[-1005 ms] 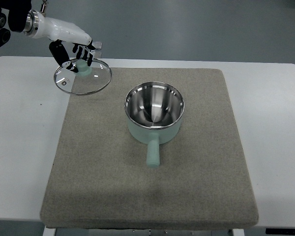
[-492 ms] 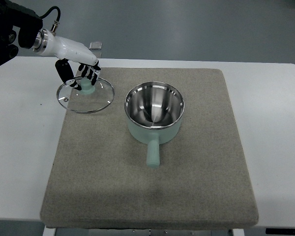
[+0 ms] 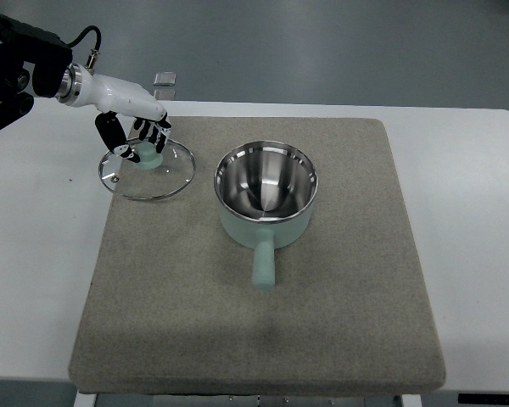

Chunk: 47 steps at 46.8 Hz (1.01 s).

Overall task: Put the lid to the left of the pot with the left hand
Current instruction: 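Lower the lid onto the mat beside the saucepan, nearer the left arm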

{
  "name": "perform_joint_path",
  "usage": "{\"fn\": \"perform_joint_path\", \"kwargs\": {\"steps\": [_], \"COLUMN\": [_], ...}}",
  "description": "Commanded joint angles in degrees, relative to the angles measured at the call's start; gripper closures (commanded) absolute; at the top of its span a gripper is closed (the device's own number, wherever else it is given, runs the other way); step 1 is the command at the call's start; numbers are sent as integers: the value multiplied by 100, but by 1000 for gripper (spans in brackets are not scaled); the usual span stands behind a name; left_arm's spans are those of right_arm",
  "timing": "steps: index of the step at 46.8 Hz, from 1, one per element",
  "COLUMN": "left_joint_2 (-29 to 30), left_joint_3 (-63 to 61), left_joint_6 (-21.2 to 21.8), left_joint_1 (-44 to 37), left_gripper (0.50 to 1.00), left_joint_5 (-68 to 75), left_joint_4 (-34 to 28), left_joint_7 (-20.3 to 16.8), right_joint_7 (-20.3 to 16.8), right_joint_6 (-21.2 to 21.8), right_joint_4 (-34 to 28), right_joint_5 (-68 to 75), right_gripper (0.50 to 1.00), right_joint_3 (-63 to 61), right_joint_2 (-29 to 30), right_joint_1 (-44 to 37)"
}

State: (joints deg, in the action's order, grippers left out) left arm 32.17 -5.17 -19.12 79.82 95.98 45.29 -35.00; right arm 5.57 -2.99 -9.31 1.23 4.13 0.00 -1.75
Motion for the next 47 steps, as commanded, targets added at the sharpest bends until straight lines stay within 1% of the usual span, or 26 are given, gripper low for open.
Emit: {"fn": "perform_joint_path", "kwargs": {"steps": [1,6,13,19,23,33,47], "left_joint_2": [-18,-27,-194,-202,-264,-264,-308], "left_joint_3": [60,60,69,69,60,60,60], "left_joint_6": [31,276,611,707,918,971,1050], "left_joint_1": [-63,-124,-256,-335,-423,-441,-669], "left_gripper": [1000,1000,1000,1000,1000,1000,1000], "left_joint_5": [-9,-26,-88,-202,-264,-299,-308], "left_joint_4": [-56,-214,-425,-451,-460,-504,-504], "left_joint_7": [0,0,0,0,0,0,0], "right_joint_7": [-3,-3,5,-3,-3,-3,-3], "right_joint_6": [0,0,0,0,0,0,0], "right_joint_4": [0,0,0,0,0,0,0], "right_joint_5": [1,0,1,1,1,1,1], "right_gripper": [576,576,579,576,579,576,579], "right_joint_3": [0,0,0,0,0,0,0], "right_joint_2": [0,0,0,0,0,0,0], "right_joint_1": [-1,-1,-1,-1,-1,-1,-1]}}
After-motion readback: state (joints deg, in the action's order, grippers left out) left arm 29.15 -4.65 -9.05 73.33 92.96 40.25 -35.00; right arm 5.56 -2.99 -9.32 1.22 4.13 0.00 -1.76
